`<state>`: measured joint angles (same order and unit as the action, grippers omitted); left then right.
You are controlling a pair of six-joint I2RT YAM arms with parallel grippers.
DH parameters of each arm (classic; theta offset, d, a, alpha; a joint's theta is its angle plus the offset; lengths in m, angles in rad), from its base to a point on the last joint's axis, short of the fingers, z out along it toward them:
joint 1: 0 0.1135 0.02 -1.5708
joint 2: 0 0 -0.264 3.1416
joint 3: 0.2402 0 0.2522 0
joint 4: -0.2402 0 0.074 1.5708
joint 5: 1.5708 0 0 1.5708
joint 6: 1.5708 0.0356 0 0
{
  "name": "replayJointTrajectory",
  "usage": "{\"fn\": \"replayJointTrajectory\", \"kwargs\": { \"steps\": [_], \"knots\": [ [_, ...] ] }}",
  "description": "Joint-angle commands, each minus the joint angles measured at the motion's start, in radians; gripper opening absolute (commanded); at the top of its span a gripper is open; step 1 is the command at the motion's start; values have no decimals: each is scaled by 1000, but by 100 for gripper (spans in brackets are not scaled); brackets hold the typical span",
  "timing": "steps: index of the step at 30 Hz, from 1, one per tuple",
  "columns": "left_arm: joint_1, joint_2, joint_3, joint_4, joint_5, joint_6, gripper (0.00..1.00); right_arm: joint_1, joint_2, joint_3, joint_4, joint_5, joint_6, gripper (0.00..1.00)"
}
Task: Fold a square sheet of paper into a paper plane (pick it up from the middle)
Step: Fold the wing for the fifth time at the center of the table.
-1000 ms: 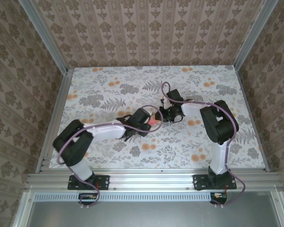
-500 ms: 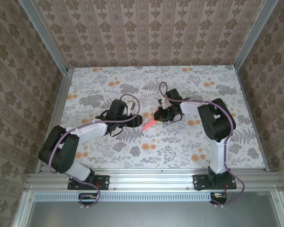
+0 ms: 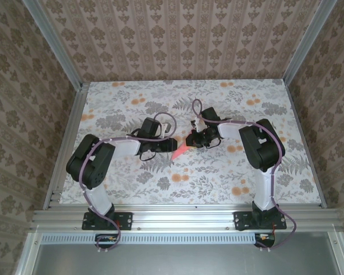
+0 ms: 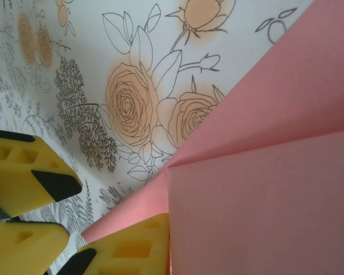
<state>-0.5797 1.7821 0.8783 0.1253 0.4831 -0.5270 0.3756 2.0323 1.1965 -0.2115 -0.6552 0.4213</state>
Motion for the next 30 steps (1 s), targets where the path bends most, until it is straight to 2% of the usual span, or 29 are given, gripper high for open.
{"fn": "replayJointTrajectory", "kwargs": {
  "steps": [1, 7, 12, 30],
  "knots": [
    [9, 27, 37, -17, 17, 21, 30, -7, 29, 20, -28, -23, -12, 14],
    [6, 61, 61, -32, 17, 36, 21, -10, 31, 18, -25, -23, -6, 15],
    [-6, 70, 70, -48, 16, 52, 17, -13, 31, 14, -21, -20, 2, 16],
    [-22, 62, 47, 1, 44, 47, 21, -27, 40, 5, -20, 14, 42, 22]
  ]
}}
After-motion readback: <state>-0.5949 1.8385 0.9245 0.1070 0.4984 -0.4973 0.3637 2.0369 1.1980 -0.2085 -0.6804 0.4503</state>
